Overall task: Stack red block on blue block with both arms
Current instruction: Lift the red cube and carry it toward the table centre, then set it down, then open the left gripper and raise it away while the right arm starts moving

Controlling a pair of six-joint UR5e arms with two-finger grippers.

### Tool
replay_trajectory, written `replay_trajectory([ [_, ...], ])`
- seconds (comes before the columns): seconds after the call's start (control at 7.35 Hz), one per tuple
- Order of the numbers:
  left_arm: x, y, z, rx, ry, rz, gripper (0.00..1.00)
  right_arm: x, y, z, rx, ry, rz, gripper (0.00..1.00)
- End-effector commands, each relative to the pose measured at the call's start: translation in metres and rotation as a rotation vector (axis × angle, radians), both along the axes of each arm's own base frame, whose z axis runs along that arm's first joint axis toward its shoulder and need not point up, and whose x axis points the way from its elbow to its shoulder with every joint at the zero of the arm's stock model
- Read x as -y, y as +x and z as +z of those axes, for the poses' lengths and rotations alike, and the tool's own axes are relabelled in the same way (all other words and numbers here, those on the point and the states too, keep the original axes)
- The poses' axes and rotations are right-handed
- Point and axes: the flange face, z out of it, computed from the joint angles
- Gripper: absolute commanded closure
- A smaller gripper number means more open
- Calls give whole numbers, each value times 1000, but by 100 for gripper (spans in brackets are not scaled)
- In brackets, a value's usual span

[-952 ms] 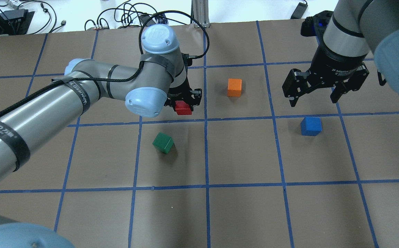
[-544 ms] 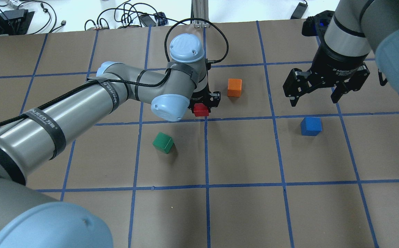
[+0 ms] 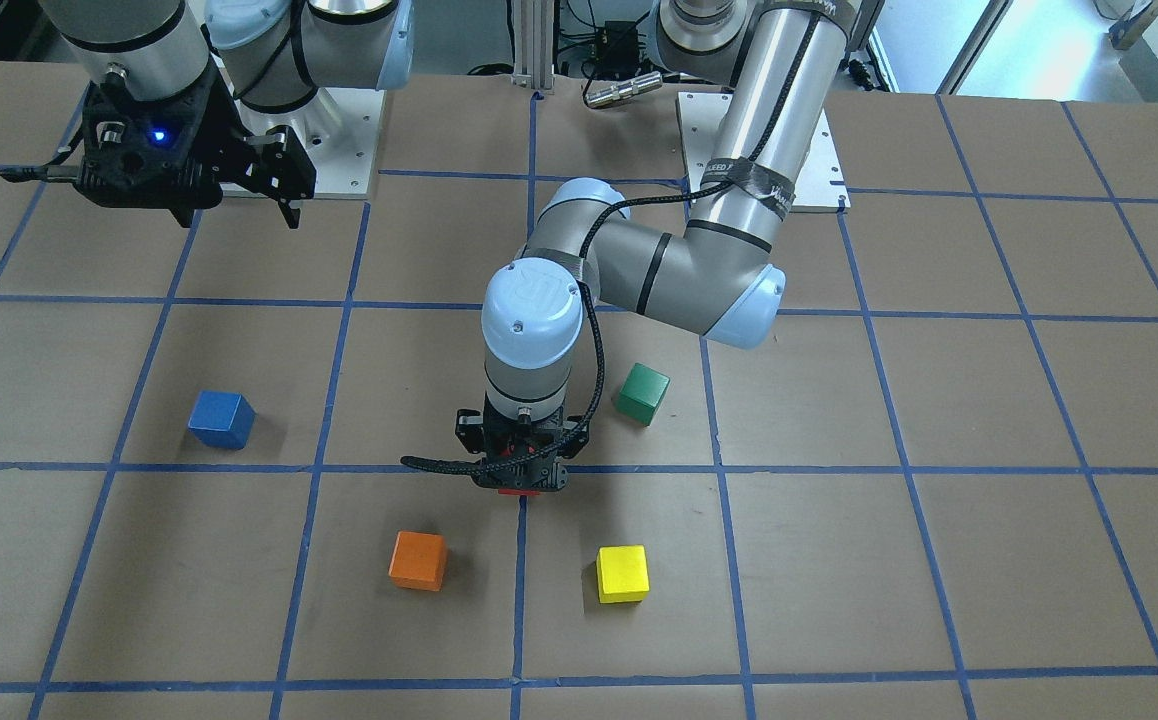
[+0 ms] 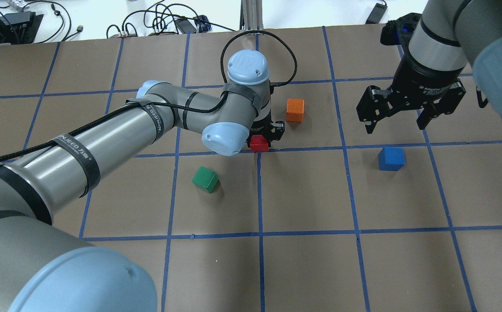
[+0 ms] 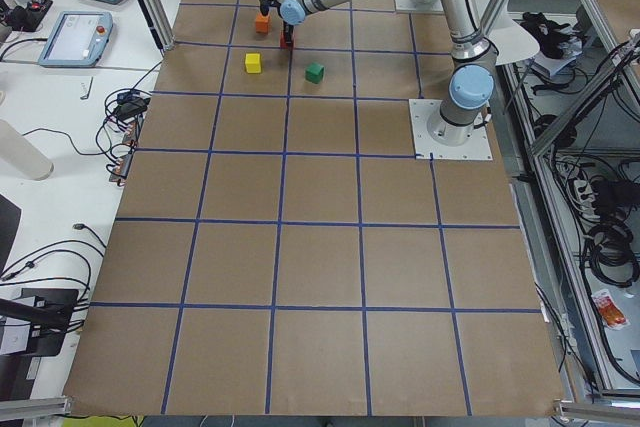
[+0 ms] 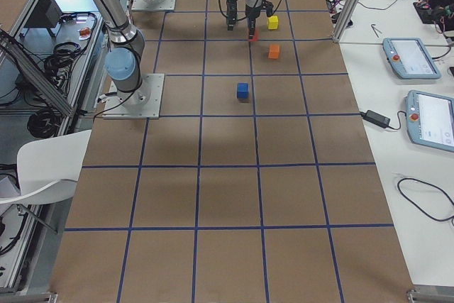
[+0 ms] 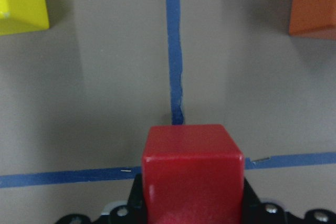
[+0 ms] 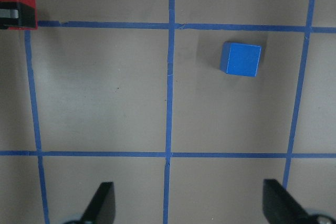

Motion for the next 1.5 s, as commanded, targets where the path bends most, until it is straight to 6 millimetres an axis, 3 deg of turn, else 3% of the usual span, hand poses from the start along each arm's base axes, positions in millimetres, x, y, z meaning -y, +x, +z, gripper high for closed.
replay_trajectory([
  [0.0, -6, 6, 8, 9, 17, 2, 0, 0, -1, 0, 0, 0, -1, 0],
  [0.14, -4, 11, 22, 1, -1, 6, 0, 0, -1, 0, -3, 1, 2, 0],
  [0.27, 12, 43, 60, -8, -29, 47, 0, -1, -1, -3, -3, 8, -1, 0],
  [0.41, 22, 88, 106, -15, -42, 62, 0, -1, -1, -6, -4, 13, -16, 0],
  [0.54, 21, 130, 154, -3, -39, 37, 0, -1, -1, -17, 1, 36, -15, 0],
  [0.82, 9, 234, 241, 5, -14, 30, 0, 2, 5, -13, 12, 6, -9, 0],
  [0.95, -19, 245, 279, 9, -12, 3, 0, 36, 10, -32, 16, -73, 3, 0],
  [1.09, -42, 251, 304, 12, -39, 12, 0, 52, 39, -60, 12, -65, 38, 0],
  [1.22, -58, 254, 318, 29, -44, 17, 0, 67, 79, -79, 10, -125, 61, 0],
  [1.36, -58, 254, 315, 25, -50, 16, 0, 76, 109, -99, 23, -131, 69, 0],
])
